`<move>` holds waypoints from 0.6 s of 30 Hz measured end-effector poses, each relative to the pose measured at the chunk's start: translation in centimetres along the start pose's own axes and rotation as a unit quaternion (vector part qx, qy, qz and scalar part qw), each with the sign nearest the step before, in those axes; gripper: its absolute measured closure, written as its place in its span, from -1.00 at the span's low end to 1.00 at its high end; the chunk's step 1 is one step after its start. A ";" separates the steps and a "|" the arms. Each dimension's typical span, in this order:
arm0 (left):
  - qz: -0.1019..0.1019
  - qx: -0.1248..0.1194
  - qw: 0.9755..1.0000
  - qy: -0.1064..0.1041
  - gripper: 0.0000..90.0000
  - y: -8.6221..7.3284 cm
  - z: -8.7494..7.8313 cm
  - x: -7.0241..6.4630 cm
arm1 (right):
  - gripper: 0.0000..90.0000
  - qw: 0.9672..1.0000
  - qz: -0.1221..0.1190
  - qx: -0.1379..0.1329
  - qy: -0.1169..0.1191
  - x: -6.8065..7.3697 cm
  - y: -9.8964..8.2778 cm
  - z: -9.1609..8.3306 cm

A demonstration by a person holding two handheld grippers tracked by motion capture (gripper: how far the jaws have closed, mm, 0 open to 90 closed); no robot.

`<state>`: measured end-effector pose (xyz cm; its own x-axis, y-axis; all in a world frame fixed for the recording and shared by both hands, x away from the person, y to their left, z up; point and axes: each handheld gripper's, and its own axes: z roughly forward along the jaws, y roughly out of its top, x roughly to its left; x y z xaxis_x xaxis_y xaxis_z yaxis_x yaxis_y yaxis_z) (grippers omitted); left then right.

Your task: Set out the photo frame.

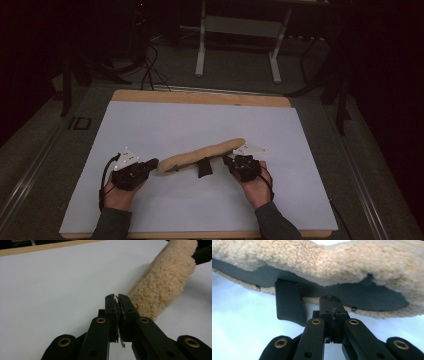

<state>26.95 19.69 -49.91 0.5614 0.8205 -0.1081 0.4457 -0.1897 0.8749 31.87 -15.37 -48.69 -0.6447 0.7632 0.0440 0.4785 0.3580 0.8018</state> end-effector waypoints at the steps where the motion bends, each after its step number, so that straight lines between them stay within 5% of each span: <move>1: 0.001 0.000 1.000 0.001 0.94 0.0 0.0 0.0 | 0.99 1.000 -0.001 0.000 0.000 0.1 0.0 0.0; 18: 0.008 -0.002 1.000 0.009 0.99 -0.1 0.0 -0.5 | 0.99 1.000 0.003 0.006 -0.009 0.0 1.2 0.9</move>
<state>26.67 19.28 -49.94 0.5552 0.8273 -0.0856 0.4346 -0.2008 0.8779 32.92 -14.45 -48.27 -0.6303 0.7754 0.0383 0.4897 0.3589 0.7946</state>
